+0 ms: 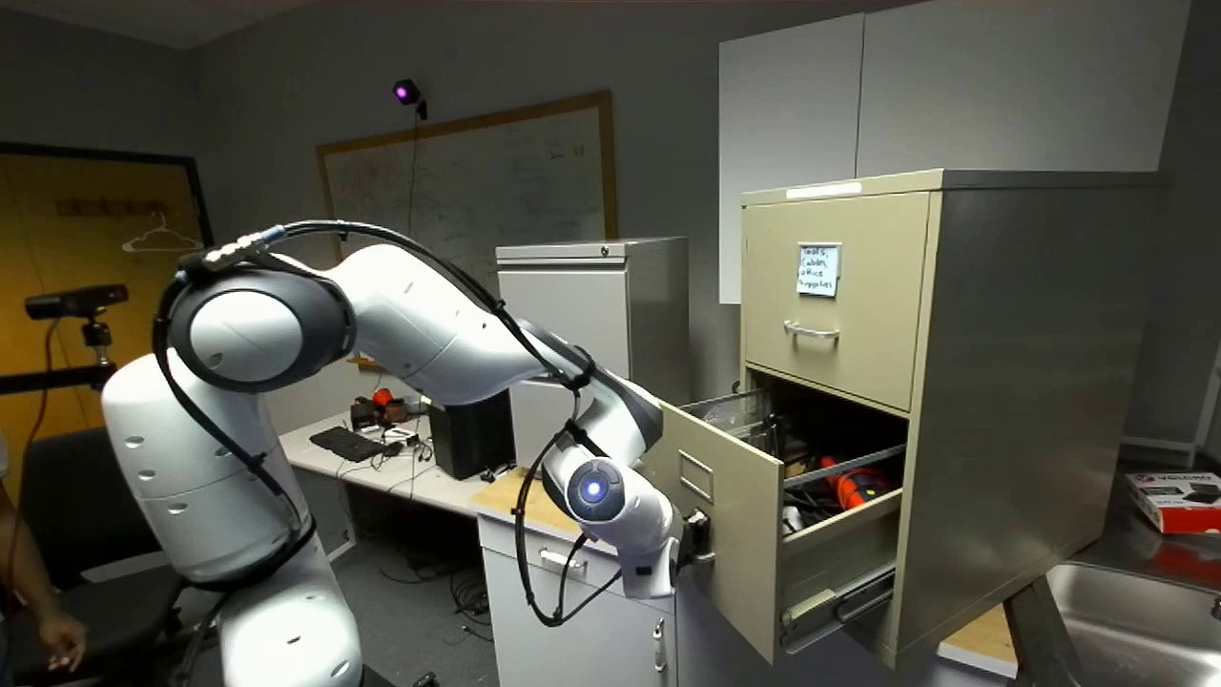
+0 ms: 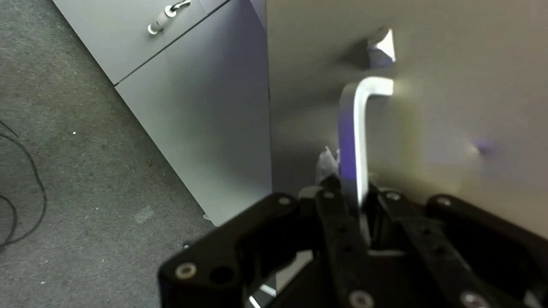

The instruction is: Open the bottom drawer of the cabinet to the right

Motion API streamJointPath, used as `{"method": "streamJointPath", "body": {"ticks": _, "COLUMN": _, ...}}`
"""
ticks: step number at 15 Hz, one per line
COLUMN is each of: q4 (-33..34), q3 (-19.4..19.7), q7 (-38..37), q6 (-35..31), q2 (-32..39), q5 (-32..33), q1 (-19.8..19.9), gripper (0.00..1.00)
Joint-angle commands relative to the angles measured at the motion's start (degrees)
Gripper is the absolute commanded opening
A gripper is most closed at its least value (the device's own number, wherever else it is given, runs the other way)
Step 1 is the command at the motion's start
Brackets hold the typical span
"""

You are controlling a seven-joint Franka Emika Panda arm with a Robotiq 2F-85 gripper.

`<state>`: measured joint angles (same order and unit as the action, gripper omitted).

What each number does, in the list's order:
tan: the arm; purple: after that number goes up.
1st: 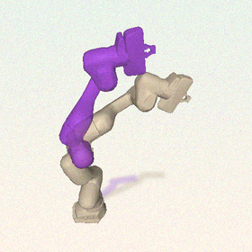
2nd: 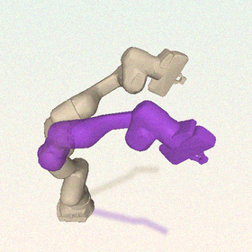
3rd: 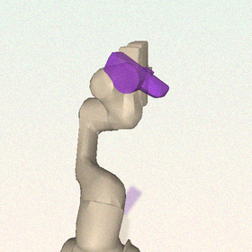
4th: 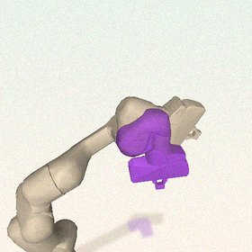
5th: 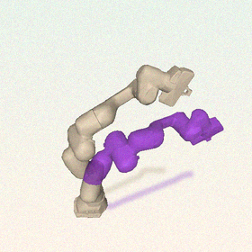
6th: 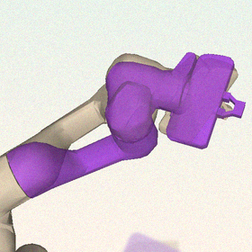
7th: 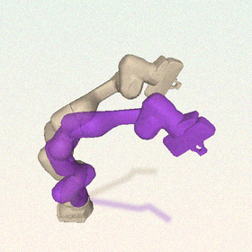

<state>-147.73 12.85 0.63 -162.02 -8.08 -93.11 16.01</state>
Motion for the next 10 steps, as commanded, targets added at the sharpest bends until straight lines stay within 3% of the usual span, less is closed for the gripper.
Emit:
{"method": "streamJointPath", "body": {"ticks": 1, "q4": -7.9, "q3": -0.7, "q7": 0.2, "q6": 2.6, "q2": -0.4, "q5": -3.8, "q1": -1.3, "gripper": 0.04}}
{"method": "streamJointPath", "body": {"ticks": 5, "q4": -10.5, "q3": -0.4, "q7": 4.1, "q6": 2.9, "q2": -2.4, "q5": -8.0, "q1": -1.3, "gripper": 0.05}}
{"method": "streamJointPath", "body": {"ticks": 6, "q4": -11.0, "q3": -0.2, "q7": 5.1, "q6": 3.0, "q2": -2.8, "q5": -9.0, "q1": -1.2, "gripper": 0.31}}
{"method": "streamJointPath", "body": {"ticks": 7, "q4": -11.5, "q3": -0.1, "q7": 5.8, "q6": 3.2, "q2": -3.1, "q5": -9.9, "q1": -1.2, "gripper": 0.31}}
{"method": "streamJointPath", "body": {"ticks": 10, "q4": -13.1, "q3": 0.6, "q7": 6.0, "q6": 5.3, "q2": -3.6, "q5": -13.2, "q1": -1.0, "gripper": 0.48}}
